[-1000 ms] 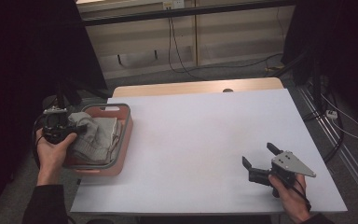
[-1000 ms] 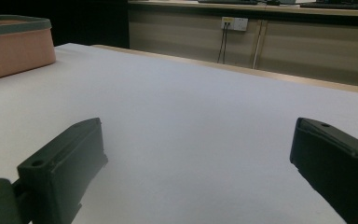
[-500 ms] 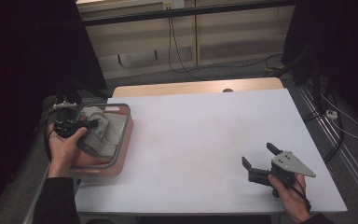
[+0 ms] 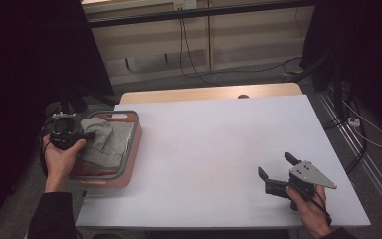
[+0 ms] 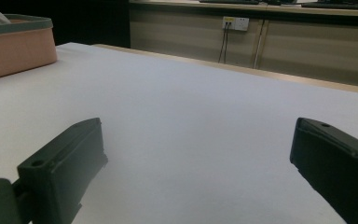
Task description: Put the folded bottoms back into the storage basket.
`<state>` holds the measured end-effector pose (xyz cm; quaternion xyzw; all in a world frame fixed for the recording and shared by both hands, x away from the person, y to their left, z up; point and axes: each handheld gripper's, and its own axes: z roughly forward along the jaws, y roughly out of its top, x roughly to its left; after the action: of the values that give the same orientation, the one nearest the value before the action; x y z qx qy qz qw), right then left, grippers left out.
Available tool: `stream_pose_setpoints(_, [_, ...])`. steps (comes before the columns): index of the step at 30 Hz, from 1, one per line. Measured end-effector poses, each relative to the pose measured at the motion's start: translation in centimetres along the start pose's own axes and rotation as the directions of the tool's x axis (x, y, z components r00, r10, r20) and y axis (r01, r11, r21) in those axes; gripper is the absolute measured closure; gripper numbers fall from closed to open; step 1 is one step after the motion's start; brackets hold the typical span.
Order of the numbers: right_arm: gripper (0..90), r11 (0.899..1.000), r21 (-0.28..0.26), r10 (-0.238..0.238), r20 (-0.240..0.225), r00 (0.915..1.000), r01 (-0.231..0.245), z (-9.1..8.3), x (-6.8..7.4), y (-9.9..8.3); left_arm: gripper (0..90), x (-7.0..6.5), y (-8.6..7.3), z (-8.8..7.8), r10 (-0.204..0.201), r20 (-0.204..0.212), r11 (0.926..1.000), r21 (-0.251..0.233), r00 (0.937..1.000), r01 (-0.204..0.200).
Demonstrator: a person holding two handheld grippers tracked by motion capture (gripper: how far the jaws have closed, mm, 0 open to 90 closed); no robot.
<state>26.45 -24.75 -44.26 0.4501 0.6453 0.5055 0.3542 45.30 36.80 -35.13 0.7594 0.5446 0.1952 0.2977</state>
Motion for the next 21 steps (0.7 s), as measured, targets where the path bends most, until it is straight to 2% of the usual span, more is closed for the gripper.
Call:
stream_pose_setpoints(6, [2.9, 1.0, 0.002, 0.006, 0.001, 1.0, -0.006, 0.0, 0.0, 0.0, 72.7, 1.0, -0.7, 0.1, -0.028, -0.007, 0.9995, 0.015, 0.9996, 0.028])
stream_pose_setpoints(8, [2.9, 1.0, 0.001, 0.002, 0.002, 1.0, -0.002, 0.1, 0.0, 0.0, 69.2, 1.1, -0.7, 0.2, -0.041, -0.016, 0.9991, 0.01, 0.999, 0.041])
stream_pose_setpoints(9, [2.9, 1.0, 0.001, 0.0, 0.0, 1.0, 0.0, 0.1, 0.0, 0.0, 67.6, 1.3, -0.7, 0.1, -0.034, -0.018, 0.9992, 0.022, 0.9993, 0.034])
stream_pose_setpoints(11, [2.9, 1.0, 0.001, 0.0, 0.0, 1.0, 0.0, 0.0, 0.0, 0.0, 63.0, 1.4, -0.6, 0.1, -0.068, -0.031, 0.9977, -0.004, 0.9972, 0.068])
stream_pose_setpoints(14, [2.9, 1.0, 0.002, 0.004, 0.0, 1.0, -0.004, 0.0, 0.0, 0.0, 58.7, 1.8, -0.4, 0.0, -0.085, -0.049, 0.9963, -0.013, 0.9951, 0.085])
stream_pose_setpoints(15, [2.9, 1.0, 0.0, 0.003, 0.0, 1.0, -0.003, 0.0, 0.0, 0.0, 58.3, 1.9, -0.3, 0.0, -0.096, -0.054, 0.9952, -0.021, 0.9939, 0.095])
stream_pose_setpoints(17, [2.9, 1.0, 0.001, 0.001, -0.002, 1.0, -0.001, 0.0, 0.0, 0.0, 58.9, 2.0, -0.2, 0.2, -0.087, -0.08, 0.9962, -0.01, 0.993, 0.086])
stream_pose_setpoints(19, [2.9, 1.0, 0.001, -0.001, -0.002, 1.0, 0.001, 0.1, 0.0, 0.0, 64.0, 2.0, -0.2, 0.7, -0.102, -0.08, 0.9947, -0.013, 0.9915, 0.102])
stream_pose_setpoints(21, [2.9, 1.0, 0.002, 0.0, -0.002, 1.0, 0.0, 0.1, 0.0, 0.0, 65.4, 2.0, -0.2, 1.3, -0.102, -0.091, 0.9946, 0.007, 0.9906, 0.103])
